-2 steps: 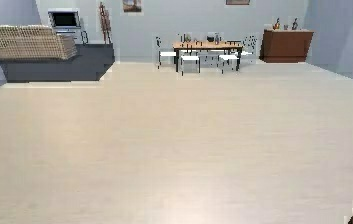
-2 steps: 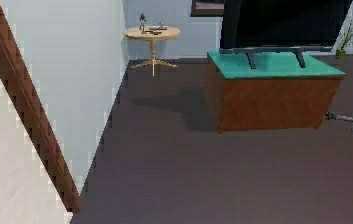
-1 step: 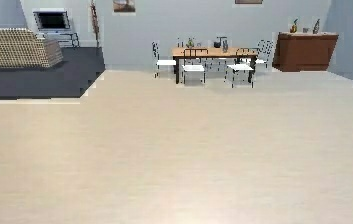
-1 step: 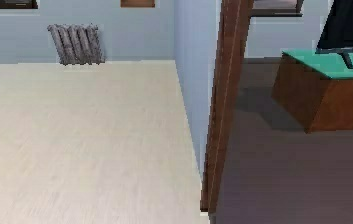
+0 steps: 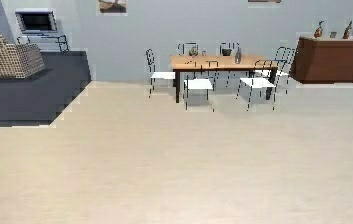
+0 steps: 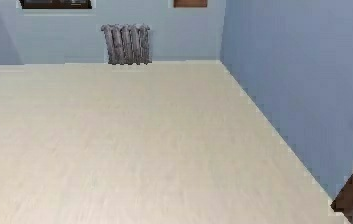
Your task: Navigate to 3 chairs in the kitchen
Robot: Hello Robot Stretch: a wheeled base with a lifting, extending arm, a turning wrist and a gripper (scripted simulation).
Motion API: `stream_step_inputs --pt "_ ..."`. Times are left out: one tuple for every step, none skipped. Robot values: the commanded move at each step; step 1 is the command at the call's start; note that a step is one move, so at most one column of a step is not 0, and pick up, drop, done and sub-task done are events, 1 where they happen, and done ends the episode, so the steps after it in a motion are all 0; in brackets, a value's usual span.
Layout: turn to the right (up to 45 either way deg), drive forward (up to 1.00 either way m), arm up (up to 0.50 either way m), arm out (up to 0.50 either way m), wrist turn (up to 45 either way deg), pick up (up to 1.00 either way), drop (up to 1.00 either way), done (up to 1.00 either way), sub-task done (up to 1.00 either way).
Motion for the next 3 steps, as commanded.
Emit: stream_step_inputs --pt "0.0 1.0 0.0 0.0 0.0 0.0 0.0 0.0 0.0" --pt "-3.0 0.0 0.0 0.0 0.0 0.0 0.0 0.0 0.0" --pt "0.0 1.0 0.0 0.0 0.0 0.0 0.0 0.0 0.0"
